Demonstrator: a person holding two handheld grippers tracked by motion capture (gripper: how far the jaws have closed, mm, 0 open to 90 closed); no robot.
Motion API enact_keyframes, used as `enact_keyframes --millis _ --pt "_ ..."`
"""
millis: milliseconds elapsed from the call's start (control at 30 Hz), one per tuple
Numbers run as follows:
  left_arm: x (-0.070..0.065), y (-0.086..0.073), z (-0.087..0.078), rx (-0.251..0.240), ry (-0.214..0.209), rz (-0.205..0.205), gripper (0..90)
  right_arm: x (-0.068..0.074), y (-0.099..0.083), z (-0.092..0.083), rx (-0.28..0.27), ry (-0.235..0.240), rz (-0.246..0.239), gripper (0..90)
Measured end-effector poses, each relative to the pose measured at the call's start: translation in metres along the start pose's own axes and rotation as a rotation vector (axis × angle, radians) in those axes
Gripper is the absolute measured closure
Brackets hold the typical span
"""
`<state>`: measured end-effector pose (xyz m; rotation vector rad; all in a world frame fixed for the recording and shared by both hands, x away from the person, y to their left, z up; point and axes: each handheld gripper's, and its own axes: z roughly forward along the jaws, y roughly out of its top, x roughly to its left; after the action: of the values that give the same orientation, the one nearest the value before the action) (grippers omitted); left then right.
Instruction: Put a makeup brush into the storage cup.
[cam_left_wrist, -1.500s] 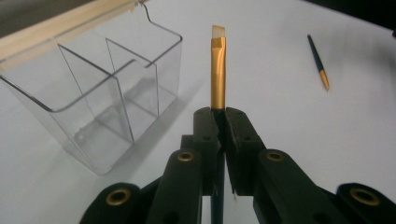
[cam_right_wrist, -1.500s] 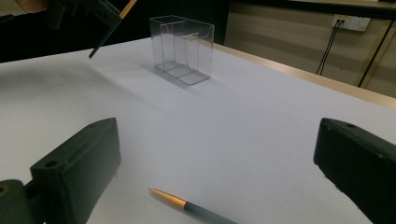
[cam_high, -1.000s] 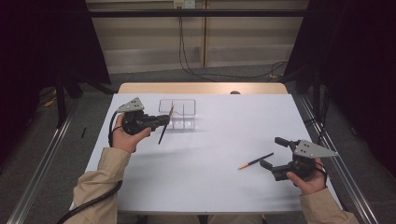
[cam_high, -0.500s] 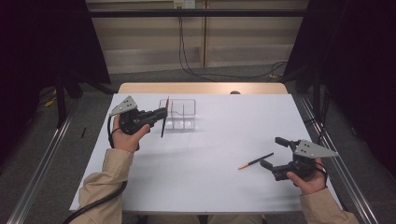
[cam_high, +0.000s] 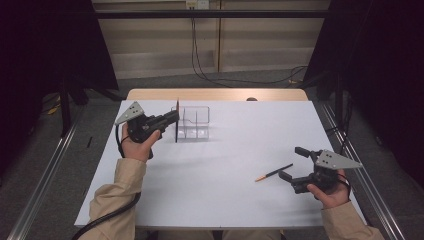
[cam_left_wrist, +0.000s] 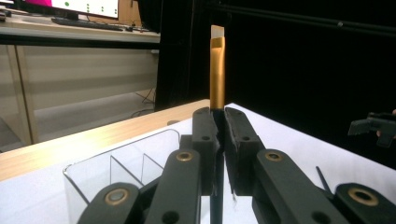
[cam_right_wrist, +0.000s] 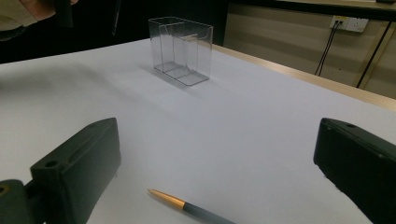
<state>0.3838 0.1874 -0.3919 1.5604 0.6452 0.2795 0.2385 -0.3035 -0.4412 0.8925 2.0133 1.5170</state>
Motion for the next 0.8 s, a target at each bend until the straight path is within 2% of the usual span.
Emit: enact_keyframes --millis 300,800 --pt "-0.002 0.003 0.013 -0.034 -0.006 -0.015 83.8 0.0 0.0 0.001 0.004 0.0 -0.001 0.0" --pt "-0.009 0.013 0.037 -0.028 -0.02 0.015 83.8 0.0 -0.001 0.001 0.003 0.006 0.003 0.0"
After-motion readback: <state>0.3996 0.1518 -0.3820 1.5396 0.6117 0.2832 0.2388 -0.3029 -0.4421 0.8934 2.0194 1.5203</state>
